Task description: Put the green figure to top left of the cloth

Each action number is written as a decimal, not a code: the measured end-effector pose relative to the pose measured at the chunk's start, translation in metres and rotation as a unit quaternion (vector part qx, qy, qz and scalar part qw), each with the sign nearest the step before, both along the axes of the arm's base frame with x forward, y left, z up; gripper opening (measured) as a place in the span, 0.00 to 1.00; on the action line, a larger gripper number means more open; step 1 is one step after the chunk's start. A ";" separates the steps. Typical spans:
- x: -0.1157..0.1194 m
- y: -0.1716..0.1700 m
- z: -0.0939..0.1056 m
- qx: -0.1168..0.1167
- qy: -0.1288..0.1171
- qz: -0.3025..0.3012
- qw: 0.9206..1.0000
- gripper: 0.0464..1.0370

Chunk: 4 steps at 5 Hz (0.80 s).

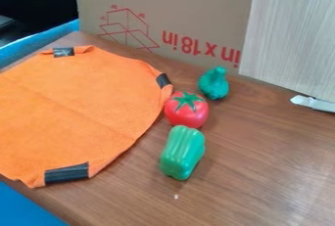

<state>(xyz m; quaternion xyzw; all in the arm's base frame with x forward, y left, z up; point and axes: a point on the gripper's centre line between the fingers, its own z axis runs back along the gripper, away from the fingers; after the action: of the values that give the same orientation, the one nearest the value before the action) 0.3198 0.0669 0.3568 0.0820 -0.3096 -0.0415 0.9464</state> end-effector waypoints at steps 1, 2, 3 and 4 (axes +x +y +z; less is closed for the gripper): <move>0.005 0.000 -0.009 -0.003 0.013 0.002 1.000 0.96; 0.031 -0.022 -0.036 0.009 0.040 0.000 0.999 0.96; 0.048 -0.044 -0.066 0.037 0.038 -0.018 0.998 0.96; 0.055 -0.050 -0.090 0.054 0.039 -0.029 0.997 0.96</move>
<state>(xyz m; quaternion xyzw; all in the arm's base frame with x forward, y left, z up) 0.3748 0.0173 0.2665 0.1223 -0.2719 -0.0885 0.9504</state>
